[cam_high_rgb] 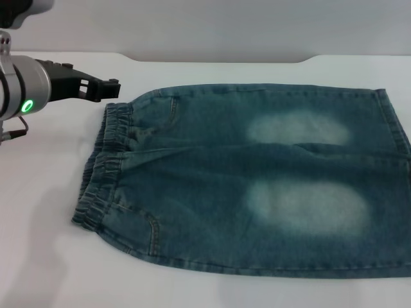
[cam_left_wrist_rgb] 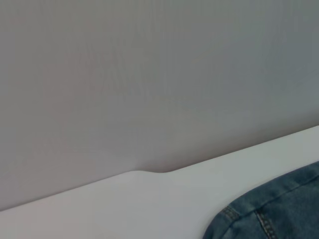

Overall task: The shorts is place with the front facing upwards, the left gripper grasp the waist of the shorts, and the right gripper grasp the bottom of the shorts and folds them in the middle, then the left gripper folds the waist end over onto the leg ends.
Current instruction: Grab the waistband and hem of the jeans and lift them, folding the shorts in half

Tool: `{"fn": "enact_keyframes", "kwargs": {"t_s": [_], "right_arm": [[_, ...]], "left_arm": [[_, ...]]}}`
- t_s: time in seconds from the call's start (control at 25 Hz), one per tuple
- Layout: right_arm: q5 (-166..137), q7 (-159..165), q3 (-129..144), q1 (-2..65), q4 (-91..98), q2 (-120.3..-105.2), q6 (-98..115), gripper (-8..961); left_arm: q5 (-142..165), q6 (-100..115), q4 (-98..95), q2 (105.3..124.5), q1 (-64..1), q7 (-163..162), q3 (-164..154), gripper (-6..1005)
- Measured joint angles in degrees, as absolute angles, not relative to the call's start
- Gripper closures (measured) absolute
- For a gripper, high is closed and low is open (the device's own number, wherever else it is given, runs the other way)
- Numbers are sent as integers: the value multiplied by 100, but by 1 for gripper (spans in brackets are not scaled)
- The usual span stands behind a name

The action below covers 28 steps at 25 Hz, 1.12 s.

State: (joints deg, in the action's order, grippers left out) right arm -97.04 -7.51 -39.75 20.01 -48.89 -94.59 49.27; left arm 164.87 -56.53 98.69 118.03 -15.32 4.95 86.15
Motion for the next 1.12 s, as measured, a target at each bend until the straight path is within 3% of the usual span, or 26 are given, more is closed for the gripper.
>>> {"fn": "enact_keyframes", "kwargs": {"t_s": [0.08,0.12,0.2,0.28,0.36,0.44,0.48,0.52,0.68,0.84,1.12], "right_arm": [[-9937,-1562,-4981,1694,-5658,-9381,4030,257],[-10113,-1899,-5637,1488,-6078,-9422,3489,257],[-10615,-2530,-7107,1099,-6881,-9722,1970,257],[-11182,-2933,-8556,865,-7550,-10288,529,257],[-12029,-3132,-9978,794,-8204,-10990,-1039,257],[-12945,-3104,-11141,939,-8756,-11598,-2472,257],[-13435,-2959,-11618,1077,-8967,-11803,-3154,257],[-13820,-2812,-11979,1192,-9124,-11901,-3681,257],[-14745,-2190,-12425,1465,-9329,-11769,-5329,257],[-15370,-2227,-12169,1326,-9492,-11862,-6011,257],[-15512,-2217,-11700,1053,-9822,-11884,-6918,257]], "left_arm": [[16477,-5599,9827,11806,-1533,490,8597,224],[16470,-5582,9813,11809,-1532,489,8591,225],[16465,-5564,9752,11812,-1530,488,8584,226],[16463,-5524,9653,11811,-1545,483,8581,228],[16464,-5493,9627,11812,-1539,481,8578,229],[16462,-5471,9626,11819,-1513,478,8574,231],[16462,-5471,9626,11819,-1513,478,8574,231],[16461,-5478,9641,11819,-1509,477,8573,232],[16467,-5661,9808,11813,-1459,475,8598,235],[16482,-5937,9926,11797,-1511,497,8600,238],[16503,-6107,9948,11798,-1582,537,8633,243]]}}
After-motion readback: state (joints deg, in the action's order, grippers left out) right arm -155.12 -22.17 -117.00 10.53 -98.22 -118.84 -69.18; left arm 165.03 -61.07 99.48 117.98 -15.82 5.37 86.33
